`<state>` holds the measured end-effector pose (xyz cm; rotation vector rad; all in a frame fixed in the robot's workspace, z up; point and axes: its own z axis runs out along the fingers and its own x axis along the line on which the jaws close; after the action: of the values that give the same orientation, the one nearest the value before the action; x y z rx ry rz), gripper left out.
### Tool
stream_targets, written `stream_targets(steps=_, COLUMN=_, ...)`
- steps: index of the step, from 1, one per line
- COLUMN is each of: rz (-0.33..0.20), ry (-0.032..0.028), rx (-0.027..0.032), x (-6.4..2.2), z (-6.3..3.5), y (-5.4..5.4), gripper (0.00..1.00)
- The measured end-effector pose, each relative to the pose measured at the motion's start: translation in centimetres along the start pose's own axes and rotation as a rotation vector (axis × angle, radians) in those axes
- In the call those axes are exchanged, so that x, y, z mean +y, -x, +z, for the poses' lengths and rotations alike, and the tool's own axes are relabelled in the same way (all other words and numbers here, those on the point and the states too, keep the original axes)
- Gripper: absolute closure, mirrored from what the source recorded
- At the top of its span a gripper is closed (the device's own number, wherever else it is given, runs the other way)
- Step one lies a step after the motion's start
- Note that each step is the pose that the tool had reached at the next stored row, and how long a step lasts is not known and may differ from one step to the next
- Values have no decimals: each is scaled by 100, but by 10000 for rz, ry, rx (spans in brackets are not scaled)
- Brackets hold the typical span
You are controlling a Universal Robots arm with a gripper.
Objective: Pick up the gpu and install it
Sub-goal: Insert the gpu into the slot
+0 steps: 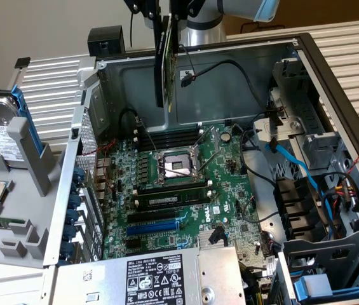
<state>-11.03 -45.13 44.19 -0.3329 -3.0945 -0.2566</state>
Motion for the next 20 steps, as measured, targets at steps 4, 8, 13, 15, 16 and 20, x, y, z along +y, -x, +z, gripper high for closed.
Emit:
stream_targets(steps=4, rz=0, ry=-14, rx=-4, x=0, z=1, y=1, gripper=73)
stream_targets(steps=8, rz=0, ry=-101, rx=-21, x=15, z=7, y=22, gripper=73)
stream_targets(steps=13, rz=-1, ry=-131, rx=-24, x=15, z=8, y=23, gripper=73)
stream_targets(steps=15, rz=-1, ry=-134, rx=-23, x=17, z=7, y=24, gripper=73)
stream_targets(steps=16, rz=-1, ry=-133, rx=-23, x=21, z=8, y=29, gripper=73)
stream_targets(steps=20, rz=-1, ry=-132, rx=-24, x=39, z=11, y=60, gripper=73)
